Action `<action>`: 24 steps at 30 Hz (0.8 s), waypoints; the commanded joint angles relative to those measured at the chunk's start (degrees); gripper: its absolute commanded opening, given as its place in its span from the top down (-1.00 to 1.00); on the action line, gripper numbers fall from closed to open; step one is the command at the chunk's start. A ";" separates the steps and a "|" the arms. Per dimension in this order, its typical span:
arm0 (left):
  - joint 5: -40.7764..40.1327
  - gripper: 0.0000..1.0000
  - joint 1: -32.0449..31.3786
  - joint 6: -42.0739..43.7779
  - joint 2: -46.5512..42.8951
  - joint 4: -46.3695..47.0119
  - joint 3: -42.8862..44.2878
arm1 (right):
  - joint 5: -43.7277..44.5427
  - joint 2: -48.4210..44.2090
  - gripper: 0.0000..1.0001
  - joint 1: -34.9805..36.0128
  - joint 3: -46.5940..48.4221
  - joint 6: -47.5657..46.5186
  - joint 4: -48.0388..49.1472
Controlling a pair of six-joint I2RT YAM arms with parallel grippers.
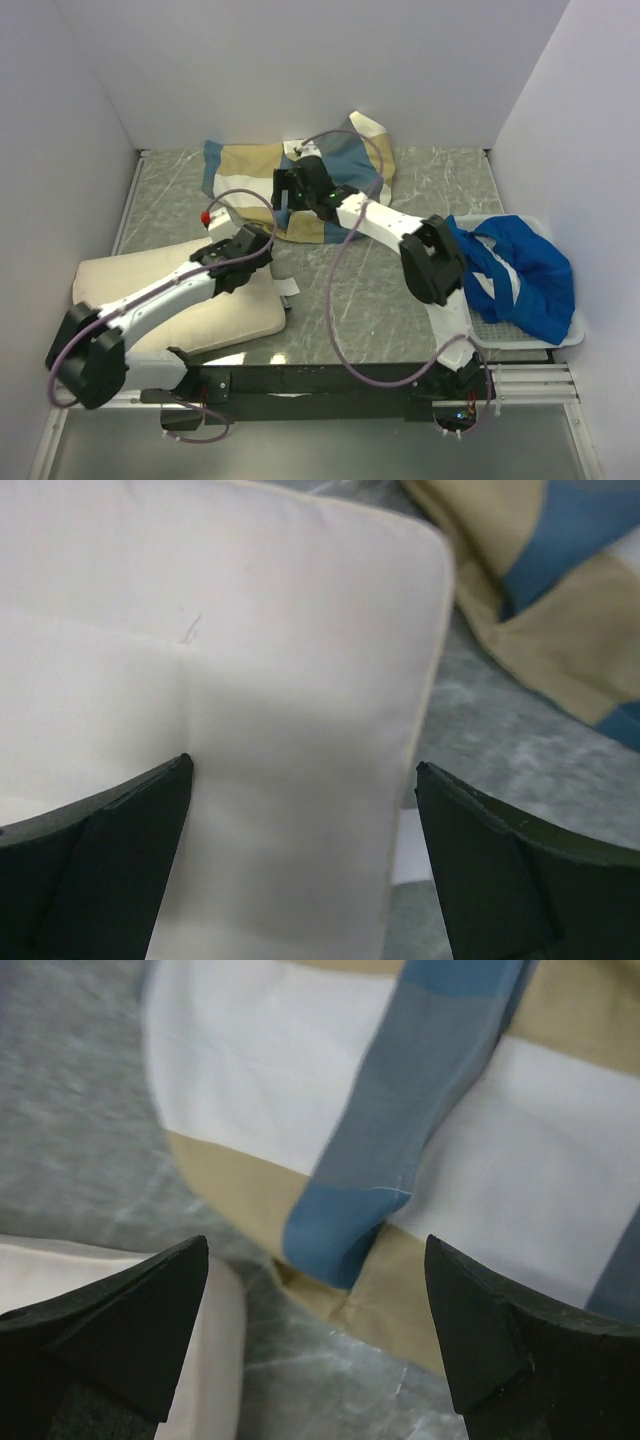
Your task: Put the pillow into the pillowcase
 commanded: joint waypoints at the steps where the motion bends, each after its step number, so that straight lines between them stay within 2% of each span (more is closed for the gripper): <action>1: -8.07 -0.99 -1.52 -10.25 8.65 -5.60 1.90 | -1.14 8.22 -0.89 -1.16 7.25 -3.23 -4.99; 3: -7.91 -0.99 -1.61 -10.34 10.51 -3.25 1.29 | -0.89 12.70 -0.90 -1.25 12.06 -4.10 -7.09; 5: -6.94 -0.76 -1.61 -8.94 12.19 -1.04 0.68 | -1.15 16.82 -0.90 -1.25 15.33 -4.46 -8.85; 6: -6.77 -0.41 -1.61 -8.67 12.37 -0.42 0.76 | -1.15 18.06 -0.90 -1.25 17.70 -4.55 -10.08; 7: -7.20 0.47 -1.61 -7.97 12.02 -0.24 0.85 | -0.89 19.12 -0.88 -1.25 18.59 -4.55 -10.70; 8: -8.07 0.96 -1.44 -7.36 11.41 -0.32 1.46 | -0.71 20.61 -0.86 -1.25 19.12 -4.55 -11.23; 9: -8.95 0.99 -1.17 -7.44 10.53 -1.11 1.99 | -0.45 20.80 -0.82 -1.25 18.69 -4.46 -11.32; 12: -10.45 0.99 0.40 -3.32 3.95 -2.43 4.36 | 0.96 19.66 -0.20 -1.34 14.58 -4.11 -10.36; 13: -10.37 0.99 1.80 -0.87 -0.24 -2.00 5.24 | 1.40 18.61 0.17 -1.34 12.73 -4.11 -9.66; 16: -7.21 0.98 6.54 4.40 -7.03 -0.50 7.34 | 2.28 13.17 0.69 -1.25 4.47 -3.76 -7.19; 19: -5.27 0.98 10.67 8.36 -10.64 -1.64 11.11 | 2.36 8.15 0.93 -1.42 -2.22 -3.50 -6.75; 24: -1.85 0.98 14.47 12.07 -13.29 -1.65 15.17 | 1.49 -0.98 1.00 -1.25 -13.55 -1.48 -5.52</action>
